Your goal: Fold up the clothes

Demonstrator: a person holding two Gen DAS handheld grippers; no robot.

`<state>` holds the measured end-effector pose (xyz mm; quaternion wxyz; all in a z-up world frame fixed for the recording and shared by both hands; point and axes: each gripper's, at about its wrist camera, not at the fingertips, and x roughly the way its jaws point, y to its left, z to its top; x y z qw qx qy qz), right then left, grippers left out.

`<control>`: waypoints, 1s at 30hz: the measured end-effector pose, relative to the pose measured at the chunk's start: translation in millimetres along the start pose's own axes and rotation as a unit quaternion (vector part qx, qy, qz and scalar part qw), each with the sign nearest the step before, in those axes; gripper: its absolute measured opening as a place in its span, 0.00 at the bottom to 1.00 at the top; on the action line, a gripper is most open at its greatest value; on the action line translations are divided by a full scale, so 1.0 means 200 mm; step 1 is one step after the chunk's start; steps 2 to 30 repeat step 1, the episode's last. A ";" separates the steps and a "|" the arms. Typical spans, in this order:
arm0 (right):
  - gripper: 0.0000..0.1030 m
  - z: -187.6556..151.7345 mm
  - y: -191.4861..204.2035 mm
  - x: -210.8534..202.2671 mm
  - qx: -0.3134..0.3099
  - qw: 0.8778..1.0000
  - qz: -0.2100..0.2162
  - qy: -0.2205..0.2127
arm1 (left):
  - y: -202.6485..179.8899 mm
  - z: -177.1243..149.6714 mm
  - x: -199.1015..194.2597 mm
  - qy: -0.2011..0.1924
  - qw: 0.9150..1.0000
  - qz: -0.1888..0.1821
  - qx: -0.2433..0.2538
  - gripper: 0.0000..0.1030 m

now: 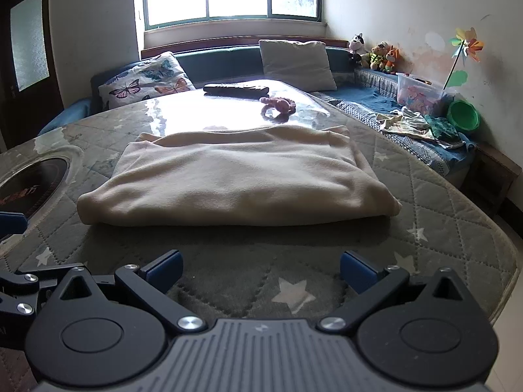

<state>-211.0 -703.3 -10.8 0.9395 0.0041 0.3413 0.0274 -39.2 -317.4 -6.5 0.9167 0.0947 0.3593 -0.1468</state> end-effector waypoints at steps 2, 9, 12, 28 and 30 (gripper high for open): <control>1.00 0.00 0.00 0.00 0.000 1.000 0.000 0.001 | 0.00 0.00 0.00 0.001 1.000 0.000 0.000 1.00; 1.00 0.00 0.00 0.00 0.000 1.000 0.000 0.001 | 0.00 0.00 0.00 0.001 1.000 0.000 0.000 1.00; 1.00 0.00 0.00 0.00 0.000 1.000 0.000 0.001 | 0.00 0.00 0.00 0.001 1.000 0.000 0.000 1.00; 1.00 0.00 0.00 0.00 0.000 1.000 0.000 0.001 | 0.00 0.00 0.00 0.001 1.000 0.000 0.000 1.00; 1.00 0.00 0.00 0.00 0.000 1.000 0.000 0.001 | 0.00 0.00 0.00 0.001 1.000 0.000 0.000 1.00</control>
